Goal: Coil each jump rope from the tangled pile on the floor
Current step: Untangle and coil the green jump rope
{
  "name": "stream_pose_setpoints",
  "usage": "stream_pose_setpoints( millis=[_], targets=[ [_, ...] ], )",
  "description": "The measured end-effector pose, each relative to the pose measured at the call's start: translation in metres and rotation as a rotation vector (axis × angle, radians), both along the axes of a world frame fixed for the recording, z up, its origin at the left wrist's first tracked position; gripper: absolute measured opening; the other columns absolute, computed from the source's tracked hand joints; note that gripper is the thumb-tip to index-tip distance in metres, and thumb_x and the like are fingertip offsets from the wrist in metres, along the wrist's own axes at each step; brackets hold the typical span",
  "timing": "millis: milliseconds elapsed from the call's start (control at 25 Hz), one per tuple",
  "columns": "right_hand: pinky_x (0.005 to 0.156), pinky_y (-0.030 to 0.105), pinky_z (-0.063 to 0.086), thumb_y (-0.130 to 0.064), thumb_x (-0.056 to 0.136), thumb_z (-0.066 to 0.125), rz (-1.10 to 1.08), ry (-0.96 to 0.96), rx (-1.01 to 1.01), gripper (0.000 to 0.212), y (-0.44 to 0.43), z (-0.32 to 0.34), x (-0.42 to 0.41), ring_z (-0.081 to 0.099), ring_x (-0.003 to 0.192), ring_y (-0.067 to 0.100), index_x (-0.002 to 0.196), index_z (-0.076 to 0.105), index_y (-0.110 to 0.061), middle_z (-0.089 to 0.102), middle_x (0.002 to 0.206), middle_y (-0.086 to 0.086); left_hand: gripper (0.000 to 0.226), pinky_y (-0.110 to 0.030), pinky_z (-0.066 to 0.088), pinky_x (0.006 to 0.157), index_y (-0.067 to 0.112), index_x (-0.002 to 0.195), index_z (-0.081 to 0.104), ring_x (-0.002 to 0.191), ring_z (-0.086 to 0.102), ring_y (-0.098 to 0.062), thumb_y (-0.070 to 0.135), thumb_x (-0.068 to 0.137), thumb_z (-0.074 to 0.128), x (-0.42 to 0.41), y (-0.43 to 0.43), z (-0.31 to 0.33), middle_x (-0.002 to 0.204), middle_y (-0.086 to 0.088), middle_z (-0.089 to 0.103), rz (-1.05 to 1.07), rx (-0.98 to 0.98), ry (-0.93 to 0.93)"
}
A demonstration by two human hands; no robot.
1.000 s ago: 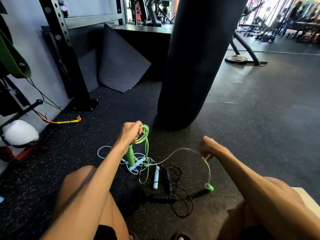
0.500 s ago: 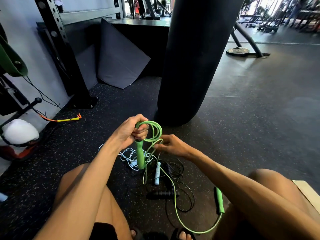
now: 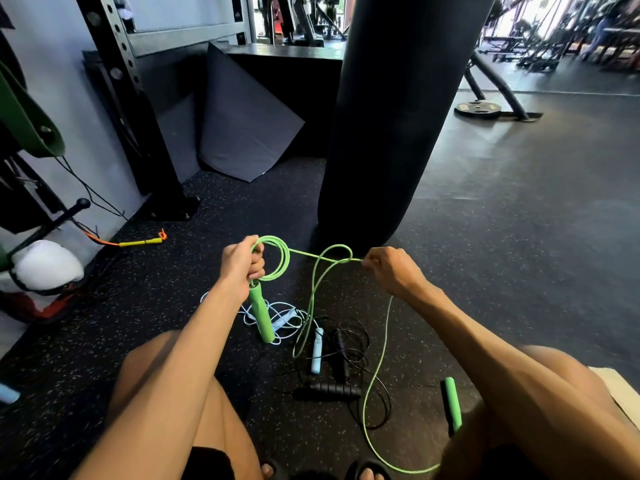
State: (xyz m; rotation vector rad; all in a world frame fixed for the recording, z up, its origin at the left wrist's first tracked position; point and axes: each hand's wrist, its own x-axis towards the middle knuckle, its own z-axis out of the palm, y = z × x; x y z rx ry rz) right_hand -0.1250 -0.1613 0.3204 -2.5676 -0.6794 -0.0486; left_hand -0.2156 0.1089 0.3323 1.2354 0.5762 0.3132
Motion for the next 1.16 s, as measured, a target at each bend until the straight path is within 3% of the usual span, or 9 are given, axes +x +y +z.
stream_pose_setpoints(
  millis=[120,280,480,640,760,920,1040,1120,1160],
  targets=[
    [0.071,0.035,0.049,-0.018,0.096,0.059,0.05,-0.052,0.109,0.018,-0.004,0.005,-0.001,0.059,0.078,0.017,0.085,0.072,-0.012,0.06,0.08,-0.001,0.035,-0.018,0.013,0.035,0.011,0.065,0.046,0.032,0.017,-0.006,0.02,0.099,0.047,-0.002,-0.003,0.005,0.038,0.01,0.021,-0.054,0.079,-0.002],
    [0.067,0.033,0.059,-0.013,0.102,0.047,0.176,0.273,0.526,0.02,0.0,0.021,-0.012,0.07,0.07,0.022,0.09,0.062,-0.009,0.069,0.078,0.01,0.041,-0.02,0.016,0.04,0.001,0.08,0.066,0.038,0.019,-0.005,0.03,0.103,0.047,-0.004,-0.01,0.004,0.043,0.009,0.024,-0.166,0.307,-0.046],
    [0.059,0.015,0.043,-0.026,0.097,0.06,0.246,0.013,0.398,0.013,0.019,0.033,-0.016,0.056,0.06,-0.001,0.091,0.07,-0.02,0.061,0.069,-0.014,0.033,-0.018,0.022,0.044,0.006,0.096,0.075,0.044,0.024,-0.004,0.031,0.099,0.054,-0.001,-0.04,-0.001,0.051,0.009,0.029,-0.331,0.427,-0.124],
    [0.06,0.022,0.042,-0.032,0.095,0.061,0.233,0.103,0.442,0.016,0.031,0.029,-0.021,0.052,0.061,-0.001,0.085,0.069,-0.023,0.061,0.071,-0.013,0.019,-0.027,0.032,0.054,0.013,0.091,0.076,0.056,0.044,-0.006,0.031,0.085,0.074,0.003,-0.053,-0.013,0.059,0.009,0.053,-0.409,0.661,-0.128],
    [0.055,0.018,0.039,-0.039,0.092,0.064,0.225,0.101,0.353,0.023,0.031,0.028,-0.026,0.049,0.06,0.002,0.09,0.068,-0.016,0.06,0.072,-0.008,0.011,-0.023,0.034,0.053,0.013,0.083,0.075,0.055,0.047,0.0,0.024,0.084,0.075,0.001,-0.06,-0.012,0.059,0.013,0.058,-0.379,0.727,-0.143],
    [0.062,0.028,0.044,-0.022,0.1,0.053,0.14,-0.042,0.306,0.026,0.024,0.023,-0.021,0.059,0.066,0.013,0.089,0.07,-0.006,0.065,0.077,0.0,0.016,-0.02,0.033,0.047,0.01,0.079,0.074,0.049,0.039,-0.007,0.023,0.088,0.071,-0.001,-0.054,-0.003,0.059,-0.003,0.052,-0.383,0.548,-0.167],
    [0.072,0.043,0.058,-0.02,0.104,0.047,-0.165,0.378,0.563,0.032,0.005,0.009,-0.005,0.066,0.066,0.023,0.1,0.069,0.003,0.069,0.08,0.014,0.016,-0.02,0.018,0.044,0.007,0.079,0.067,0.042,0.02,-0.006,0.015,0.092,0.063,-0.002,-0.043,0.003,0.049,0.007,0.028,-0.419,0.23,-0.205],
    [0.071,0.049,0.06,-0.008,0.099,0.051,-0.31,0.609,0.521,0.02,-0.005,-0.008,-0.001,0.067,0.063,0.028,0.106,0.064,0.005,0.069,0.084,0.022,0.017,-0.021,0.016,0.045,0.007,0.08,0.064,0.041,0.016,-0.006,0.014,0.094,0.059,-0.004,-0.039,0.009,0.048,0.01,0.022,-0.442,0.046,-0.243],
    [0.07,0.048,0.062,-0.002,0.096,0.052,-0.316,0.569,0.43,0.018,-0.006,-0.014,-0.003,0.069,0.066,0.028,0.109,0.063,0.002,0.07,0.089,0.021,0.017,-0.021,0.017,0.044,0.007,0.08,0.063,0.041,0.016,-0.005,0.013,0.094,0.058,-0.005,-0.038,0.012,0.047,0.01,0.022,-0.444,-0.007,-0.248]
  ],
)
